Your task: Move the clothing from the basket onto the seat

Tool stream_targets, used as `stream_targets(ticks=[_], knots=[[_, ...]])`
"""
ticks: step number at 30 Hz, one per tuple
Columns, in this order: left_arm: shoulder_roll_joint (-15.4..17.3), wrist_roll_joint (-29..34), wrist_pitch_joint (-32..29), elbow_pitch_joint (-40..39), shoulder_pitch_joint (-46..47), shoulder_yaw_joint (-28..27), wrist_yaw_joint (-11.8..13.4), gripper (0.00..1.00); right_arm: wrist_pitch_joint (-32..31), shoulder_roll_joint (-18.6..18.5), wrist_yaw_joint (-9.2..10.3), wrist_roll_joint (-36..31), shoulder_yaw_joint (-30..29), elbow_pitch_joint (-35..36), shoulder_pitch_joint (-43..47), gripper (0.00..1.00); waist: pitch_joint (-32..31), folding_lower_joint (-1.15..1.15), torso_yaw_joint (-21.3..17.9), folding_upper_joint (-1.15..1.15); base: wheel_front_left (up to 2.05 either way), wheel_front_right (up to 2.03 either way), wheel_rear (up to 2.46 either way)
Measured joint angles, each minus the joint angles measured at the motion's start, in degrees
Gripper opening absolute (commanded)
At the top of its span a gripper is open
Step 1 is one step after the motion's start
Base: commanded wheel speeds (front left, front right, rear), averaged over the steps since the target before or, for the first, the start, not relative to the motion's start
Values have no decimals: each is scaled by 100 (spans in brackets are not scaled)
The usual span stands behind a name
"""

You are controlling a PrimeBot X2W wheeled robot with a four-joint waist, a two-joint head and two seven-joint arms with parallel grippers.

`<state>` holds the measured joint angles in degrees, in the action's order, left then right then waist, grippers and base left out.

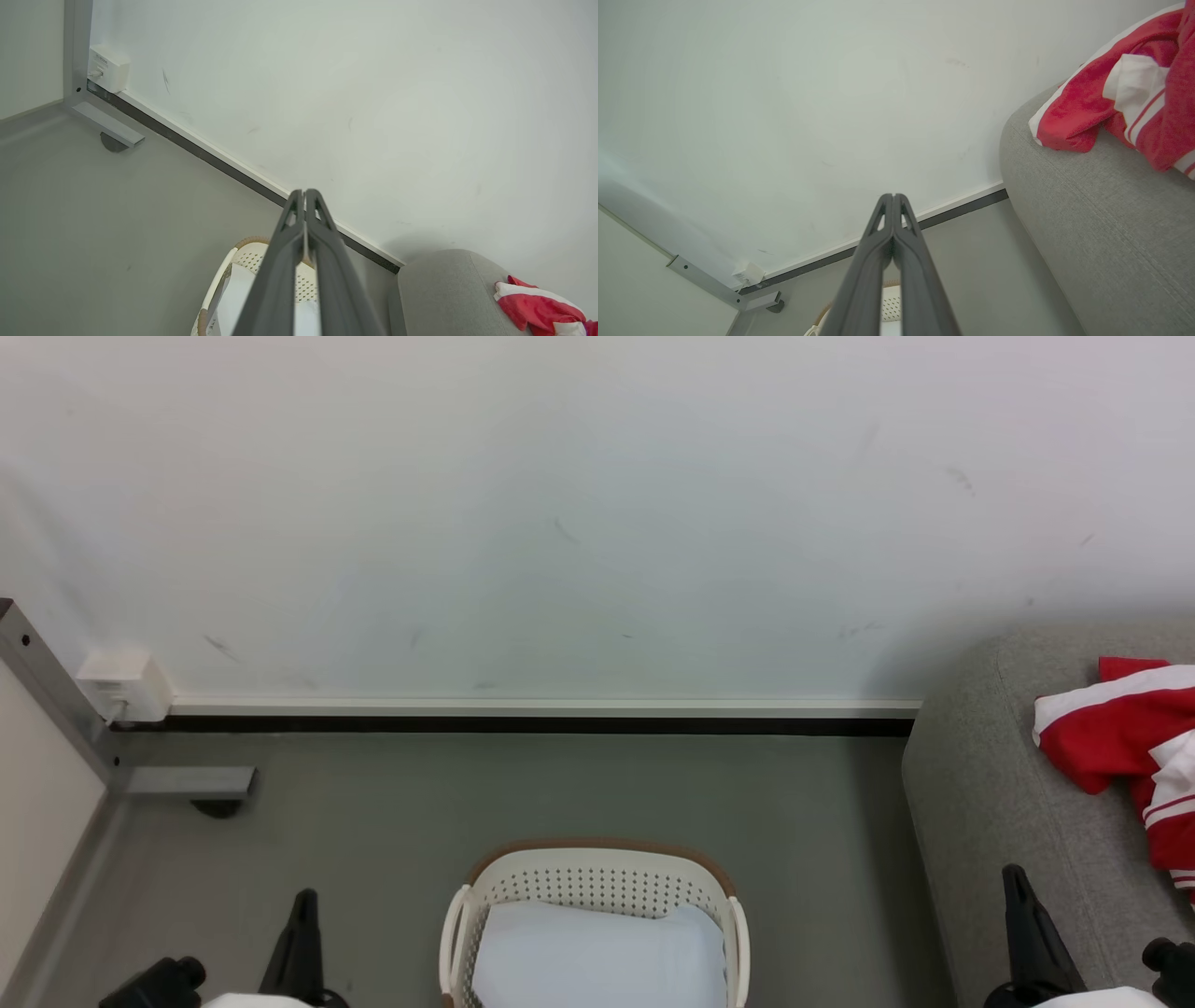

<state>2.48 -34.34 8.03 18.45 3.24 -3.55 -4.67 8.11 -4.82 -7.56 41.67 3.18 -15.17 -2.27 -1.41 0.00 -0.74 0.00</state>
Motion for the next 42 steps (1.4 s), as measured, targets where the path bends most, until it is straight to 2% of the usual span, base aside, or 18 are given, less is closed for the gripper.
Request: stream_targets(ticks=[16,42], knots=[[2,-1352,-341,-85,42,-64,-60,0,-327,68,0,1165,-207,24,-99,0,26,0,12,0,0,0,0],[5,-3089,-770,-221,137,-158,-135,0,-761,107,1,2689,-505,45,-207,0,67,0,31,0,0,0,0]])
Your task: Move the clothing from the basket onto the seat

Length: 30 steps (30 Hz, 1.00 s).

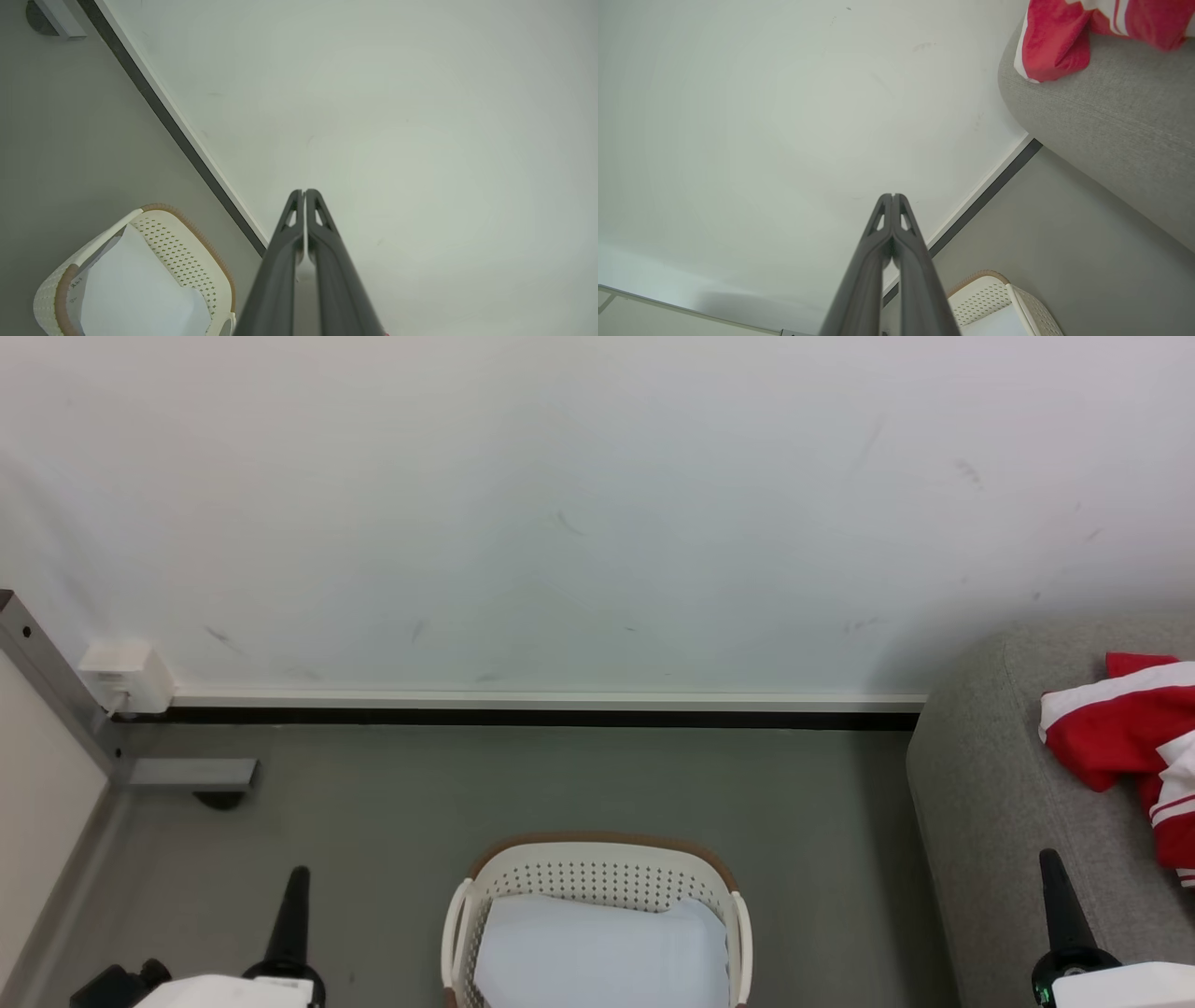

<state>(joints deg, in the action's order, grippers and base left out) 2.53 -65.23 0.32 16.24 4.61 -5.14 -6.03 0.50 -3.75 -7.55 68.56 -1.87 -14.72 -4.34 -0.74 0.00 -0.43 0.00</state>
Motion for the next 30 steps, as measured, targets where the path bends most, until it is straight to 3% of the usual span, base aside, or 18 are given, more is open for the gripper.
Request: stream_targets(ticks=[30], knots=[[7,-1535,-387,-126,87,-73,-76,0,-400,36,0,1382,-249,25,-90,0,48,0,22,0,0,0,0]])
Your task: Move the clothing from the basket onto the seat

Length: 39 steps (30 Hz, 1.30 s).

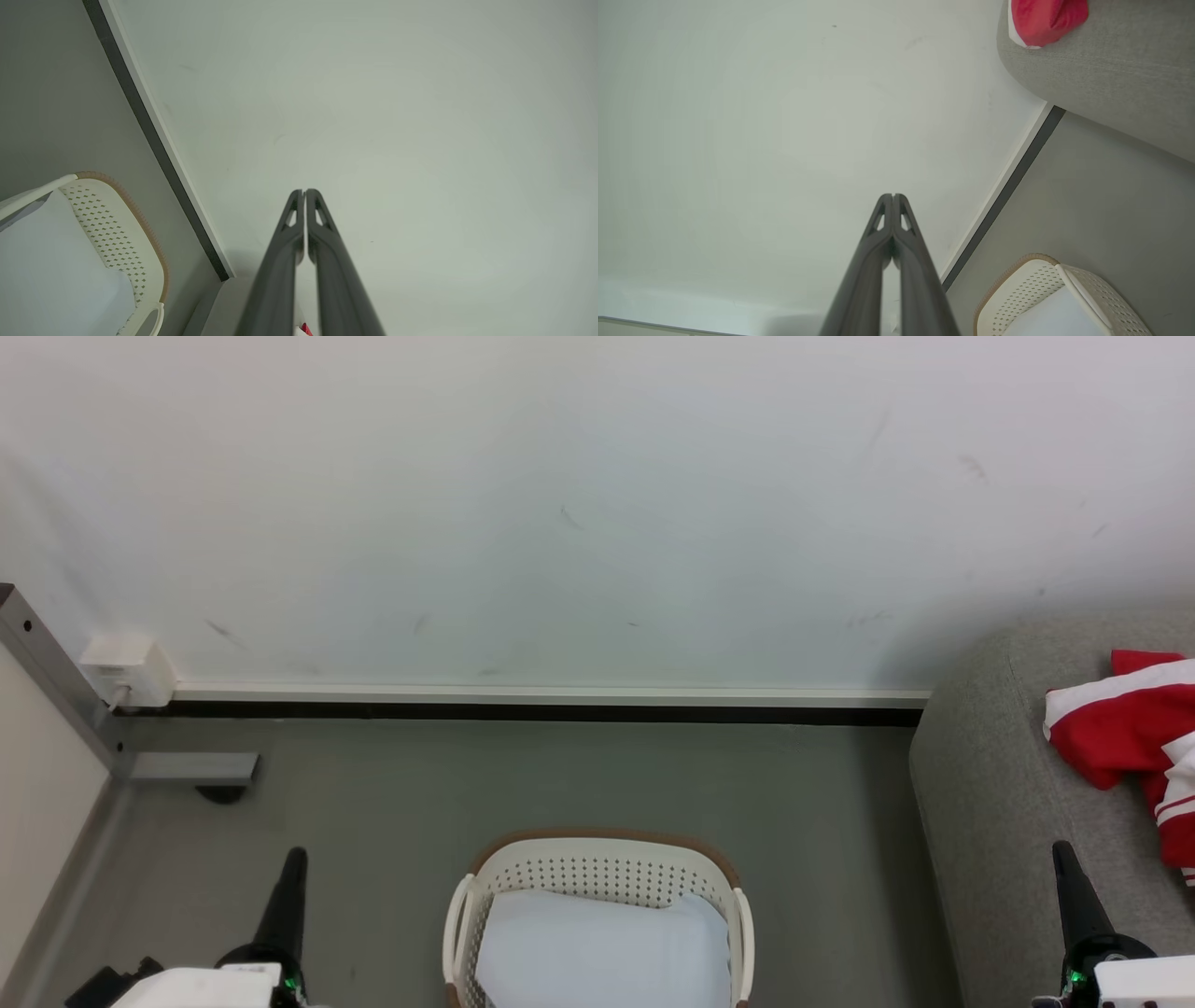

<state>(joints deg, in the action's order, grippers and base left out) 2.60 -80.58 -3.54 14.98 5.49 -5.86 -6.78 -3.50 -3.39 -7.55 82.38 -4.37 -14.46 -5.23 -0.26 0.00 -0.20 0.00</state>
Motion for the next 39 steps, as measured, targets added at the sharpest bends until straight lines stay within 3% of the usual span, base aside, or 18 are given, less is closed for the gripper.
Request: stream_targets(ticks=[26,39], knots=[[7,-1056,-276,-73,46,-58,-51,0,-259,30,0,906,-178,24,-55,0,40,0,18,0,0,0,0],[8,-1138,-299,-81,52,-65,-59,0,-299,34,0,1006,-199,26,-59,0,44,0,20,0,0,0,0]])
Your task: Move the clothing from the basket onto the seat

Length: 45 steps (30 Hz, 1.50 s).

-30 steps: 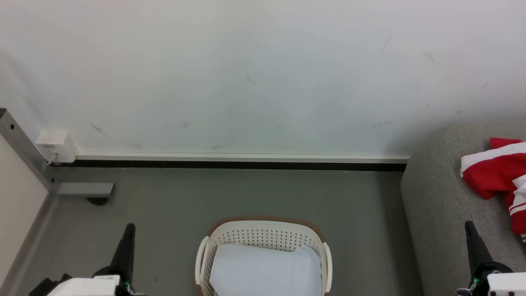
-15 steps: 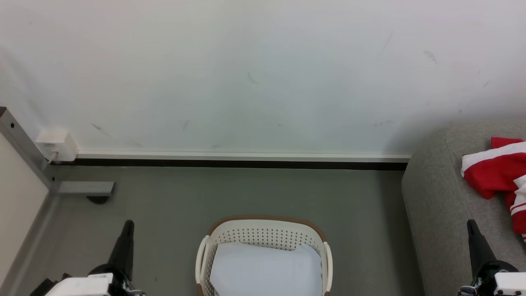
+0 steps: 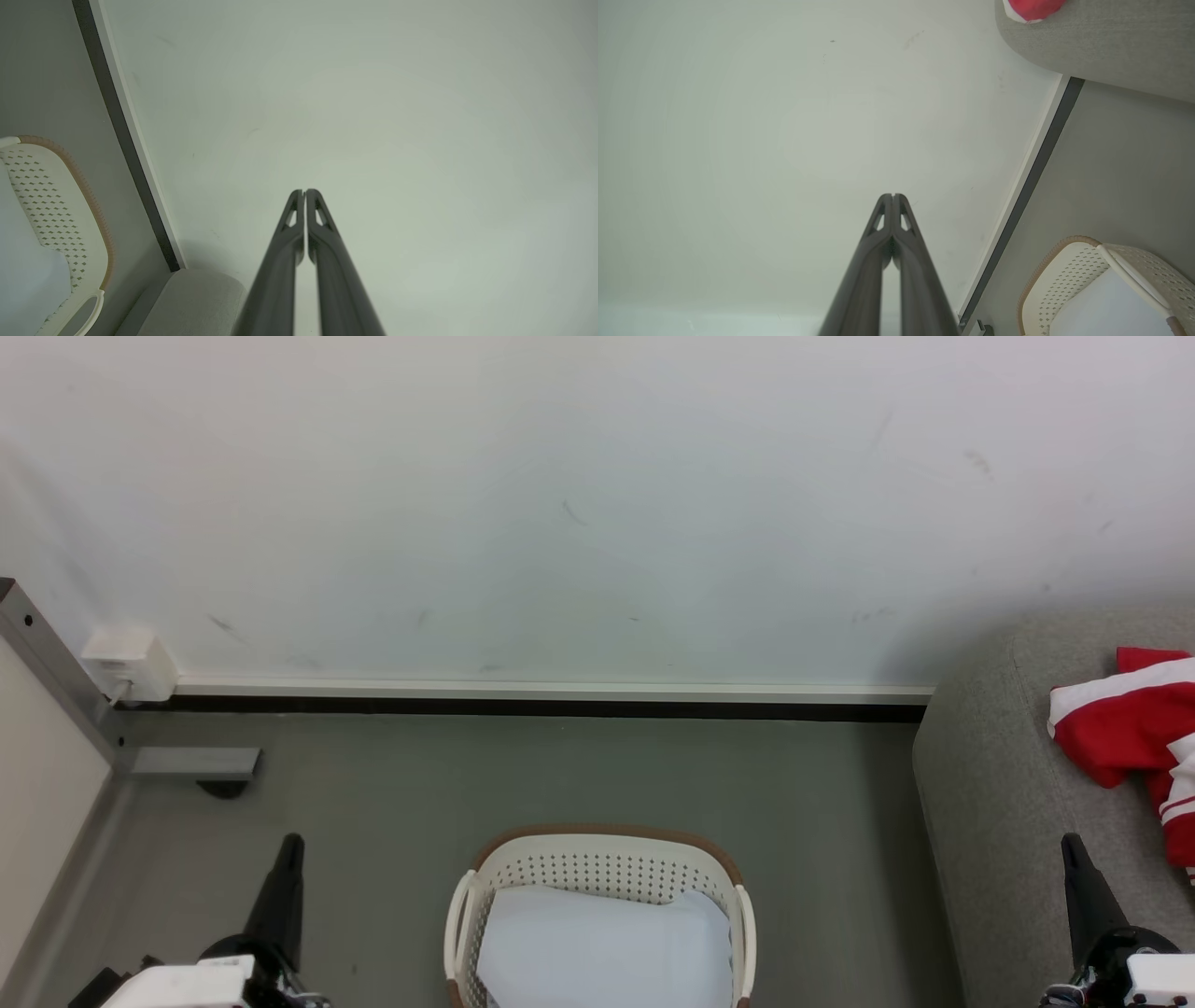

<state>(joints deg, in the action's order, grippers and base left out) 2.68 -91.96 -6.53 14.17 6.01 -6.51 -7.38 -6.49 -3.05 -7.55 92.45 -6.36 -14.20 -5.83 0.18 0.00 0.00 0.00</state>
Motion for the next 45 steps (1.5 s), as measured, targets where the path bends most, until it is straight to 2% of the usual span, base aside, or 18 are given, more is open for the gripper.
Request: stream_targets(ticks=[45], knots=[[0,-1,0,-1,1,0,0,0,-2,7,0,0,-9,1,-1,0,0,0,0,0,0,0,0]])
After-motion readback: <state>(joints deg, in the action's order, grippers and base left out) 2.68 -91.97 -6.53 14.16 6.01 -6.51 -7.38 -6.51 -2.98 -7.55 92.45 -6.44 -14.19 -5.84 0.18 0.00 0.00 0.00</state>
